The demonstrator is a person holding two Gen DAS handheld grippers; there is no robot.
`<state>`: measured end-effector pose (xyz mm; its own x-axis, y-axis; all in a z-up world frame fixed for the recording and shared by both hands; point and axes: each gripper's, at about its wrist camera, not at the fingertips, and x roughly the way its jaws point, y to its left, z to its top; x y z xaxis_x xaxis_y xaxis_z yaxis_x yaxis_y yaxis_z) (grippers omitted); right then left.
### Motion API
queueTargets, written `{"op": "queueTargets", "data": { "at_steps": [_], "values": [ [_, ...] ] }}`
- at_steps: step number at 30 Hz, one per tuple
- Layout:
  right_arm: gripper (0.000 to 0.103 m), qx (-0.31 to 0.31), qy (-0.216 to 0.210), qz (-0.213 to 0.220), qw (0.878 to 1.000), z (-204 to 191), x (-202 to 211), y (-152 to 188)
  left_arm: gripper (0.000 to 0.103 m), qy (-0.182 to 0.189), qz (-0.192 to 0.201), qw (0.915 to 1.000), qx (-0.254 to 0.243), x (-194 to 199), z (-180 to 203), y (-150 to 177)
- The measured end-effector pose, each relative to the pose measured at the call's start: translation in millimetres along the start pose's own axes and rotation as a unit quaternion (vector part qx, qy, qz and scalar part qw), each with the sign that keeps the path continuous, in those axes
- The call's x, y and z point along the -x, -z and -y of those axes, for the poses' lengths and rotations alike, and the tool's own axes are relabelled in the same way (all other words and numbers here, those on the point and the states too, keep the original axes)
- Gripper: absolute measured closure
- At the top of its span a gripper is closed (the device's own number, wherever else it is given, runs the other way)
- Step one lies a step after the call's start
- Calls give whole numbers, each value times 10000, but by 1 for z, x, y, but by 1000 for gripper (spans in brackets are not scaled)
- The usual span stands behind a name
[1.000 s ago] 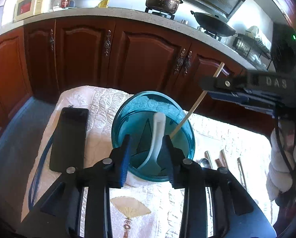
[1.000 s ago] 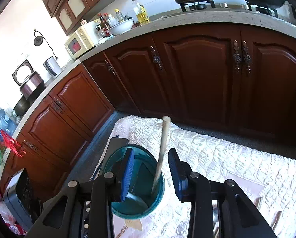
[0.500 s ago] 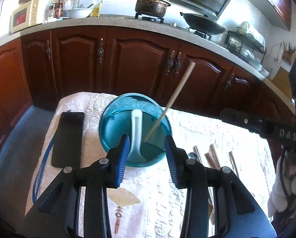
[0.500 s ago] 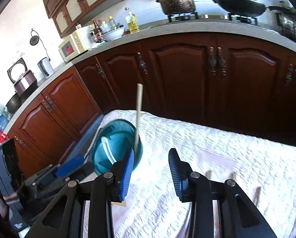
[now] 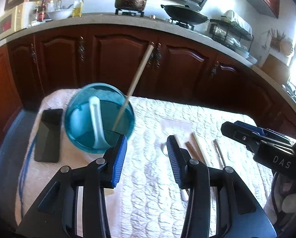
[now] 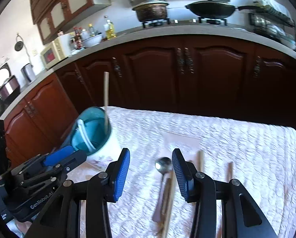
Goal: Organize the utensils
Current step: 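Move both tools back over the remaining utensils on the cloth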
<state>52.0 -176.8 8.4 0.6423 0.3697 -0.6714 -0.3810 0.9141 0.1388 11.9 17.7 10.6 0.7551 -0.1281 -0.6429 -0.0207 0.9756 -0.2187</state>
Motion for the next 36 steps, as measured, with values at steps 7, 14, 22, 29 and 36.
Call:
{"op": "queueTargets", "data": {
  "at_steps": [7, 14, 22, 29, 36],
  "values": [
    [59, -76, 531, 68, 9985, 26, 4, 10, 62, 242, -292, 9992, -124, -19, 20, 8],
    [58, -266, 789, -41, 9965, 53, 4, 19, 62, 439, -573, 9971, -245, -36, 34, 17],
    [51, -674, 923, -280, 9931, 96, 1, 41, 62, 539, -1031, 9931, -114, -64, 27, 32],
    [53, -897, 811, -563, 9911, 121, -17, 55, 62, 634, -1403, 9880, -118, -92, 30, 43],
    [71, -868, 418, -858, 9916, 122, -48, 57, 62, 621, -1557, 9857, -156, -115, 38, 47]
  ]
}}
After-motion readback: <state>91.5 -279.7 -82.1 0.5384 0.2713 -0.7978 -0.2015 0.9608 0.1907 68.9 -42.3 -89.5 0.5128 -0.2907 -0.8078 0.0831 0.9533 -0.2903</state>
